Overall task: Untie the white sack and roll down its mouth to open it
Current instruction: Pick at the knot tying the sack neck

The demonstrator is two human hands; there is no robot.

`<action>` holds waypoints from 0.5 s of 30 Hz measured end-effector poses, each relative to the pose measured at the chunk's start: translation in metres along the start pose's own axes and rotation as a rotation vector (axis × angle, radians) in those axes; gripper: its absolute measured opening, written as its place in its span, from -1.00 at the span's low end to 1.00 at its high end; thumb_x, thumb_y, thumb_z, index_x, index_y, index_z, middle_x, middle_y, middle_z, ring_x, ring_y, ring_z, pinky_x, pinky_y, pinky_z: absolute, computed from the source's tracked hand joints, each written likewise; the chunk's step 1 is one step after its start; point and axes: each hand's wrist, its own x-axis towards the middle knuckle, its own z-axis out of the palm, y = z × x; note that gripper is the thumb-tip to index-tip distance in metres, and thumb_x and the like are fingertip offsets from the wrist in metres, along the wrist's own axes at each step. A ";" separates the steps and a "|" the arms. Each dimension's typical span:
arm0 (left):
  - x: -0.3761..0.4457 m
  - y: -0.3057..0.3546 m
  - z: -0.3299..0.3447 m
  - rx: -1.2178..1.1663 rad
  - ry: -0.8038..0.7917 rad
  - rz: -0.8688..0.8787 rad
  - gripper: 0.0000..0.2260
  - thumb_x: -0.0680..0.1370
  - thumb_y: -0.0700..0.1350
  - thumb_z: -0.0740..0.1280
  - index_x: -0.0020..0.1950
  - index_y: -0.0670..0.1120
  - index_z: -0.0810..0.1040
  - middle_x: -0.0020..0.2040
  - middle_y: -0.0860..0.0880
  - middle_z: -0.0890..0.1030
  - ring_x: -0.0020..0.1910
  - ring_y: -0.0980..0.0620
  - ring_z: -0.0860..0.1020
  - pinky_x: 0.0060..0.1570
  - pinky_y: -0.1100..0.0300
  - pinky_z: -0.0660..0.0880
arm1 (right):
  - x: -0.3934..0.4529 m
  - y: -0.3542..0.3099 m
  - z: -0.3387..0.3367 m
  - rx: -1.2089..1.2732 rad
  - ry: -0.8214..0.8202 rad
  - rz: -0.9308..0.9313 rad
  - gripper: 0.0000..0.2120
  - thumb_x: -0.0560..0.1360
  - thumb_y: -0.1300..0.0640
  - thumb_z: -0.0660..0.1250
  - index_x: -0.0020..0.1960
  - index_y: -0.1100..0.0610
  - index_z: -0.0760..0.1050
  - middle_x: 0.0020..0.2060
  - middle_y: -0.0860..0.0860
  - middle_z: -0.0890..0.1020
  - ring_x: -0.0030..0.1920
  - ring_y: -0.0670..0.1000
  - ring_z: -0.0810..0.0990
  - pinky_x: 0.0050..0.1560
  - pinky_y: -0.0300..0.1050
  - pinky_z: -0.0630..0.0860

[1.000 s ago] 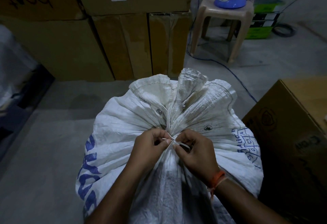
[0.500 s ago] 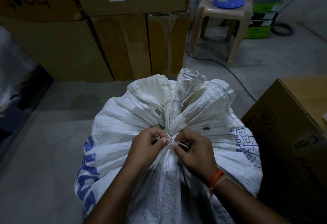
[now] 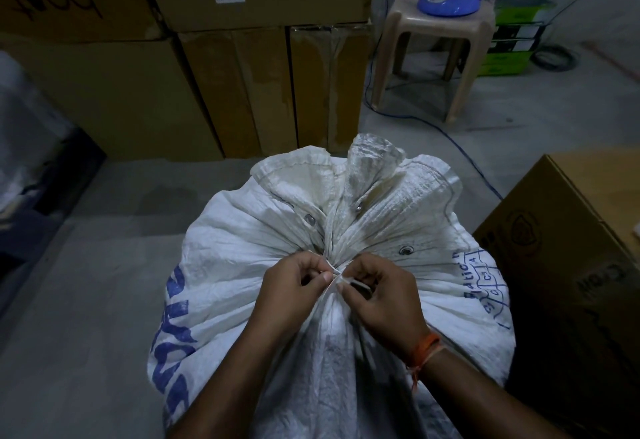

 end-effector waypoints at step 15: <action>0.003 -0.004 -0.001 -0.032 -0.032 0.011 -0.91 0.53 -0.12 0.50 -0.15 0.06 0.70 -0.33 0.06 0.70 -0.31 0.15 0.60 -0.20 0.17 0.49 | 0.000 0.001 -0.001 0.005 -0.012 0.000 -0.85 0.39 0.17 0.54 -0.24 0.07 0.57 -0.35 -0.10 0.60 -0.29 -0.14 0.59 -0.23 -0.19 0.53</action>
